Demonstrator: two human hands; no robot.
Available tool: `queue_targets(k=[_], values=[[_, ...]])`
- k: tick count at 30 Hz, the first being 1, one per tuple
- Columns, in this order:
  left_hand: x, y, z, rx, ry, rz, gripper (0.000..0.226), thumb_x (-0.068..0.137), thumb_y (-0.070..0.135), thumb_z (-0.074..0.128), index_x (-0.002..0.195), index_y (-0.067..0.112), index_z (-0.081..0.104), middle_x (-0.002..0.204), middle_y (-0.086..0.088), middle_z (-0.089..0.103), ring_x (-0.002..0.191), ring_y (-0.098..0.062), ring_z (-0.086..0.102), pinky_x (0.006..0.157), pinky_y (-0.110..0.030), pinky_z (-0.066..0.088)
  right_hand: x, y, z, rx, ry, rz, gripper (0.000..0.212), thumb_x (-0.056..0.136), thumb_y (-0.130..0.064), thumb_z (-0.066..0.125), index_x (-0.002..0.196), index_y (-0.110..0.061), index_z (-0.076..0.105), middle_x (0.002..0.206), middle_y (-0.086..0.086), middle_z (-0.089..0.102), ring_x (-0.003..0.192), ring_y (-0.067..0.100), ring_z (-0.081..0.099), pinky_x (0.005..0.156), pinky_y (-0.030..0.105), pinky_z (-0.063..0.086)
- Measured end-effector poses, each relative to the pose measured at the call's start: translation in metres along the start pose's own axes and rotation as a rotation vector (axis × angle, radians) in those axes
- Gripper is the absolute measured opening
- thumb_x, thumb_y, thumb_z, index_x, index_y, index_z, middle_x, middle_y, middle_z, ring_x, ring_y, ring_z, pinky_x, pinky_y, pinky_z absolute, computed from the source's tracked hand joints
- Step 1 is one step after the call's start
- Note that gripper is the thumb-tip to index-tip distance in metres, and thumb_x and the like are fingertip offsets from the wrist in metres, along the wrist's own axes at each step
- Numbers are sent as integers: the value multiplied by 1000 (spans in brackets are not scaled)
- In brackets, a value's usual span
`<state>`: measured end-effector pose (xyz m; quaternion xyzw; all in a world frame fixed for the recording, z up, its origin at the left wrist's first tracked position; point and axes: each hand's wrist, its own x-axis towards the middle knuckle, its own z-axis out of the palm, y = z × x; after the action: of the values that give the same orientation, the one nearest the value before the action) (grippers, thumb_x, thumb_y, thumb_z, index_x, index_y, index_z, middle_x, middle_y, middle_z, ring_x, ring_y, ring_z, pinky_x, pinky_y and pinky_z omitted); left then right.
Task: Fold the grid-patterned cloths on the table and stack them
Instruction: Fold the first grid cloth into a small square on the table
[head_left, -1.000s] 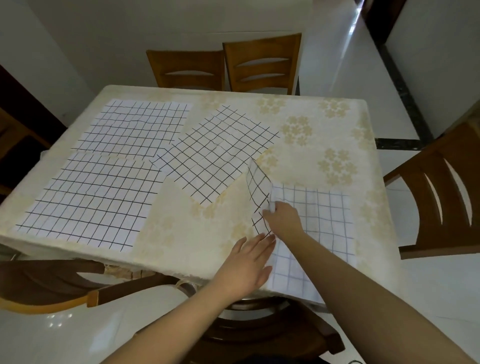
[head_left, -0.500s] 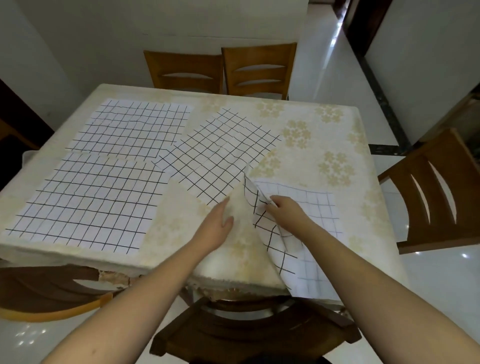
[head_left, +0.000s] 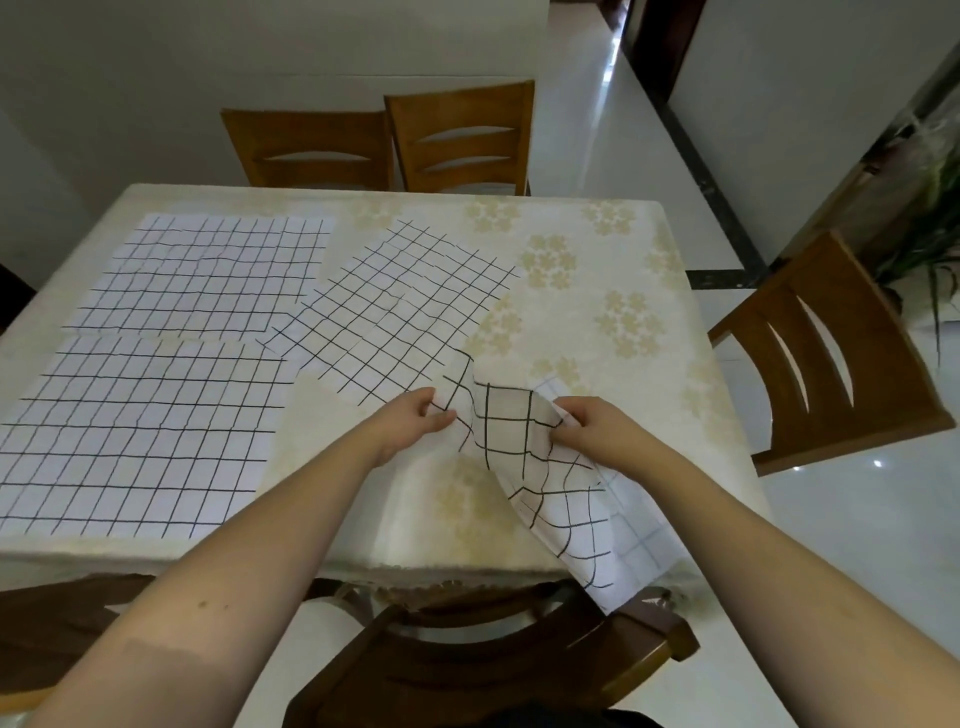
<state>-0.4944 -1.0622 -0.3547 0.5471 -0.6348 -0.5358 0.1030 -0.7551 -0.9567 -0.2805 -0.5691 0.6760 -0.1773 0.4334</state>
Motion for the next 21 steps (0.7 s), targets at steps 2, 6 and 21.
queue_targets(k=[2, 6, 21], values=[[-1, 3, -5, 19, 61, 35, 38, 88, 45, 67, 84, 13, 46, 76, 1, 33, 70, -17, 32, 64, -32, 24, 2, 6, -6, -88, 23, -21, 3, 82, -19, 67, 83, -21, 65, 80, 8, 65, 70, 17, 56, 63, 30, 40], [-10, 15, -23, 28, 236, 92, 44, 91, 38, 66, 71, 16, 33, 68, 1, 28, 57, -13, 31, 56, -31, 22, 9, 14, -19, -206, 67, -17, 18, 83, -21, 71, 94, -29, 60, 75, -2, 59, 70, 18, 57, 59, 27, 40], [-42, -19, -64, 19, 462, 7, 52, 97, 49, 50, 73, 3, 46, 69, -5, 41, 63, -16, 37, 58, -31, 28, 48, 20, -13, -309, 224, 141, 39, 91, -25, 61, 128, -14, 60, 122, 13, 65, 104, 31, 62, 78, 31, 46]])
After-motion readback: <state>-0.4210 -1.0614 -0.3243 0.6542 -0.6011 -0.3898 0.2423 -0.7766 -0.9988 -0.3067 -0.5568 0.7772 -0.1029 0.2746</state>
